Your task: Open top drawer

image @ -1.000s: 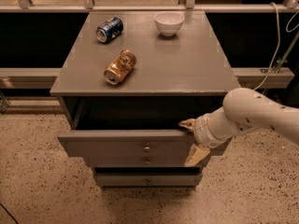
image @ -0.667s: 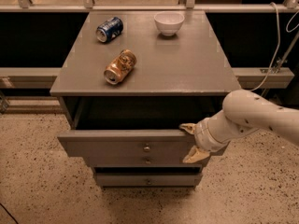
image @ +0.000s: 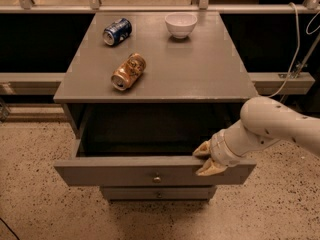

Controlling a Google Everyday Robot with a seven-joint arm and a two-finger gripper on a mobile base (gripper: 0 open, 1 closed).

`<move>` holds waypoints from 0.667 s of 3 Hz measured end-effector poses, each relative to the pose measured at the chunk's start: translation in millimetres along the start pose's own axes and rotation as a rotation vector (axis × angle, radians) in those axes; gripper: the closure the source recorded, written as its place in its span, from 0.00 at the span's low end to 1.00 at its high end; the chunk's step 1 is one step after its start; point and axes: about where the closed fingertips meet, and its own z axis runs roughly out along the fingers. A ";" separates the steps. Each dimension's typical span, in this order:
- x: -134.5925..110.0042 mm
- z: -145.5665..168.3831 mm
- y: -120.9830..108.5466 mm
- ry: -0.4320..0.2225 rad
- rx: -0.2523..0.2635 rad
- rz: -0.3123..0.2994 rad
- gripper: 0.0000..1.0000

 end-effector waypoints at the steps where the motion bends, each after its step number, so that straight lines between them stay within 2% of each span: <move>1: -13.3 -24.9 10.1 0.001 0.010 -0.034 0.64; 2: -13.6 -24.8 10.2 0.002 0.010 -0.035 0.38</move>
Offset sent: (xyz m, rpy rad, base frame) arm -0.0652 -0.0022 0.1601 0.2496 -0.3609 0.0612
